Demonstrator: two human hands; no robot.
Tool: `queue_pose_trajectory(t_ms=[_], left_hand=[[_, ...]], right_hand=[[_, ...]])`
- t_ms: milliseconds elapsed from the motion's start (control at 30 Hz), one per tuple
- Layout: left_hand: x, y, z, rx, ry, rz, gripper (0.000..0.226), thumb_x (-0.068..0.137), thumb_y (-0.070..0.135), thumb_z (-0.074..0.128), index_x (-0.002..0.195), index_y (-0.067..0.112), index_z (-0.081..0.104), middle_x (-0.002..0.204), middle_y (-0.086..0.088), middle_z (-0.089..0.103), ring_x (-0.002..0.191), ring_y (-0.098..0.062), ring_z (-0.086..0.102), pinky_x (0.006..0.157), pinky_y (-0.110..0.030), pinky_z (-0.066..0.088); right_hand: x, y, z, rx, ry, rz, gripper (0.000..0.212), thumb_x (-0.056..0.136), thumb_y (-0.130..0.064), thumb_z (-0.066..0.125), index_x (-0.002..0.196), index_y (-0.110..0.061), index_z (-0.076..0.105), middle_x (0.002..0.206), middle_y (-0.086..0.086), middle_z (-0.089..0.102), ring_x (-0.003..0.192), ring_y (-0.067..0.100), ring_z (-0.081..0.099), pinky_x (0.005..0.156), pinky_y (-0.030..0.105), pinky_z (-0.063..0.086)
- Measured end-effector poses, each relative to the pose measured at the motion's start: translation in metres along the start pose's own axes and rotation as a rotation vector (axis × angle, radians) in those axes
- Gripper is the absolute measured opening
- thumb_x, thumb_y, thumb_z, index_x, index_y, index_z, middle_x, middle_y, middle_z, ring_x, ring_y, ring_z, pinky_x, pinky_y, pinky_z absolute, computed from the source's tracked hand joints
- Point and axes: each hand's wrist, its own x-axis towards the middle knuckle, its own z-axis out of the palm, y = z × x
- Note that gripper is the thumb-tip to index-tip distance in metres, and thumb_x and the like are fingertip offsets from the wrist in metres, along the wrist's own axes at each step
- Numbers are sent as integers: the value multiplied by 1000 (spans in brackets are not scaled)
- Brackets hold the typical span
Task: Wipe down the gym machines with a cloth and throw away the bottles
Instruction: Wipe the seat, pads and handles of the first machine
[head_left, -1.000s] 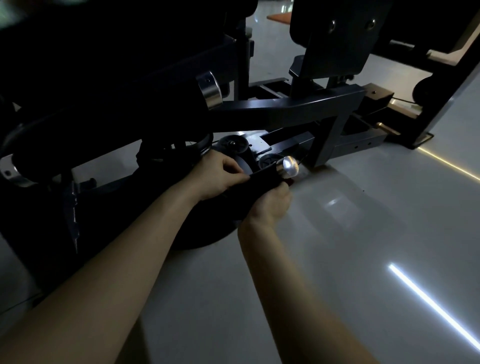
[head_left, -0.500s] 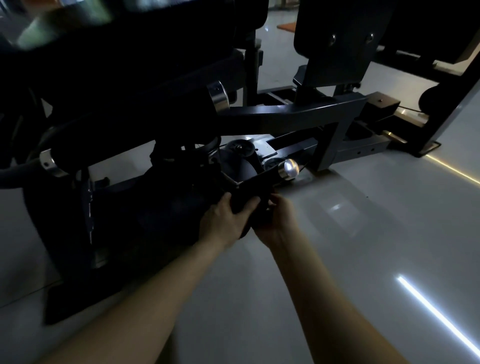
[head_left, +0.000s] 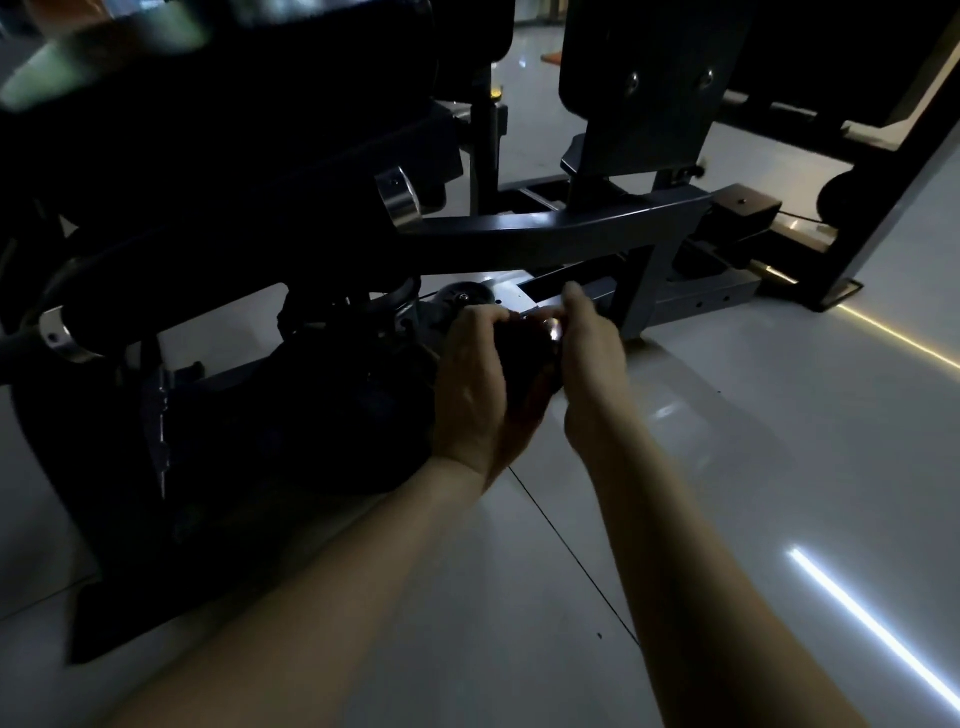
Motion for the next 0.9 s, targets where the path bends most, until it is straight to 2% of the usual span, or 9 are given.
queue_pose_trajectory(t_ms=[67,133,267,433,533,633,700,800,900], left_hand=[[-2,-11,6,137,-55,113,44,96,41,60,124,8,55,117,-7,60,105,-19,58,88,-36,52],[-8,-29,11,368,-78,251,43,105,38,50,128,3,61,120,-10,62,110,-22,58,95,-37,47],[-19,-52,15,323,-81,274,49,107,40,48,142,5,48,136,-16,55,126,-31,53,106,-29,44],[-38,-88,13,409,-147,110,55,102,30,58,145,-3,47,145,-21,51,139,-33,45,116,-43,40],[-40,-98,11,526,-182,50,51,102,31,57,143,1,50,142,-17,55,137,-31,48,122,-42,30],[-47,-112,2,625,-142,-87,46,105,38,48,135,4,54,137,-16,58,131,-32,53,113,-40,38],[-51,-115,-2,655,-134,-166,48,107,39,45,135,2,52,136,-20,57,129,-34,54,108,-41,41],[-51,-101,8,564,-137,-86,50,107,36,45,141,-1,50,141,-21,53,135,-34,47,112,-43,39],[-40,-79,19,414,-127,-30,48,107,33,46,143,2,49,145,-16,49,140,-27,41,117,-35,34]], right_hand=[[-2,5,10,-189,-1,-117,52,91,-62,33,99,-22,65,92,-4,70,96,19,66,89,49,53],[-4,5,12,-263,-3,-160,56,89,-67,30,98,-23,64,85,-10,70,96,17,65,92,50,50],[2,8,11,-289,19,-191,59,84,-70,28,86,-25,64,89,-3,68,91,20,64,89,54,51],[6,12,14,-291,63,-218,56,90,-59,29,79,-19,67,79,-1,67,79,19,62,76,45,50],[8,16,14,-258,55,-248,58,92,-54,31,81,-10,66,76,7,67,75,22,62,73,45,49],[8,18,14,-230,62,-278,56,93,-45,33,84,1,63,79,21,64,72,34,58,66,48,47],[8,18,13,-215,49,-298,54,93,-42,33,86,4,61,81,26,61,68,31,53,62,44,43],[8,20,12,-229,42,-329,49,96,-37,34,85,4,59,81,25,59,72,34,55,62,41,41],[8,21,12,-216,41,-323,44,96,-38,34,80,-3,56,77,19,57,78,36,55,69,51,46]])
